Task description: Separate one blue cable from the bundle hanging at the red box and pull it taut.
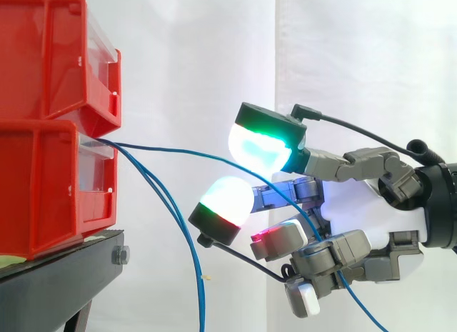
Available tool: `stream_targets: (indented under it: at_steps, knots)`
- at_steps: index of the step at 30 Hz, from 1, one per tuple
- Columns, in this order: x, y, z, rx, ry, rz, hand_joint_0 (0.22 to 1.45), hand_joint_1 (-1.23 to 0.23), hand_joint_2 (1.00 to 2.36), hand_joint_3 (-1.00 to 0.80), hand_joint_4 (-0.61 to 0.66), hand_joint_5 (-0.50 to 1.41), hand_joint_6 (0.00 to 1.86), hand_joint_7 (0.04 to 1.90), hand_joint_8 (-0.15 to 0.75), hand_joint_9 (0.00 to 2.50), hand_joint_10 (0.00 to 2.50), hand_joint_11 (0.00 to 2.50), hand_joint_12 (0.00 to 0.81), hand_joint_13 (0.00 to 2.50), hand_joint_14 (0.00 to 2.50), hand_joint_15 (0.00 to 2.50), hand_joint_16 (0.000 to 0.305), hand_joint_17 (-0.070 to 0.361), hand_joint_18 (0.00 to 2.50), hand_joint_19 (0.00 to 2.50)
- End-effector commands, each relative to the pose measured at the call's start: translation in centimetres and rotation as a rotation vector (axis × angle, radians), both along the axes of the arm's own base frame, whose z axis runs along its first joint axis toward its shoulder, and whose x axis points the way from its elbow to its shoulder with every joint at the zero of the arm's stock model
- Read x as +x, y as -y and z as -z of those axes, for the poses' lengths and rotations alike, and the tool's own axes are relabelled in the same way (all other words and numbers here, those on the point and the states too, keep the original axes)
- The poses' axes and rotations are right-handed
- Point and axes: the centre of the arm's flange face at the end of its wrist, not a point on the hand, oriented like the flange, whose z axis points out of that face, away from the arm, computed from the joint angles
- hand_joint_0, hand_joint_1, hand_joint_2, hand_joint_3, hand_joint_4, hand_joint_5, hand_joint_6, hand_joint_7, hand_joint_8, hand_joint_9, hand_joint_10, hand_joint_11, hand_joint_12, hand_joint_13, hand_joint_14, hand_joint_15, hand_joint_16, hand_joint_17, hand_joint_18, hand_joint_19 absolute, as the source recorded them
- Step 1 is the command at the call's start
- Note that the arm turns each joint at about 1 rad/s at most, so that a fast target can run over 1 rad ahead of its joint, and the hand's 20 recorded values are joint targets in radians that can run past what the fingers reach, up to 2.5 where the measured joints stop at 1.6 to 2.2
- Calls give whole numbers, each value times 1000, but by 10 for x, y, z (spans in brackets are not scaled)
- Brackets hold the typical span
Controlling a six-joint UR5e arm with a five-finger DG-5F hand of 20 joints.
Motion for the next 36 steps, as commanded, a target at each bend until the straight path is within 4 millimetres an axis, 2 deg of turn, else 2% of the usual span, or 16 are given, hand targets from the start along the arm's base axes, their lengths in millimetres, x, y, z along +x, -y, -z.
stream_targets:
  at_steps: [1, 3, 9, 14, 36]
  knots:
    - [0, -4, 0, -5, -3, 3, 583, -598, 1000, -500, 109, -211, 796, 931, 287, 1098, 4, 1393, 338, 1137, 695, 1638, 44, 99, 1008, 869]
    - [0, -6, 1, -2, -8, 11, 566, -601, 1000, -500, 111, -213, 797, 926, 289, 1073, 6, 1361, 348, 1146, 504, 1639, 46, 103, 997, 875]
    - [-2, -17, 3, 16, -27, 21, 555, -595, 1000, -500, 115, -214, 798, 932, 294, 1065, 6, 1350, 348, 1152, 436, 1623, 47, 105, 983, 885]
    - [-4, -22, 3, 25, -40, 16, 618, -575, 1000, -500, 110, -215, 834, 939, 284, 1081, 6, 1360, 329, 1189, 325, 1690, 46, 103, 987, 887]
    - [-6, -13, 0, 32, -43, 18, 646, -688, 1018, -243, 70, -216, 874, 988, 281, 1082, 6, 1376, 336, 1183, 295, 1728, 46, 102, 985, 907]
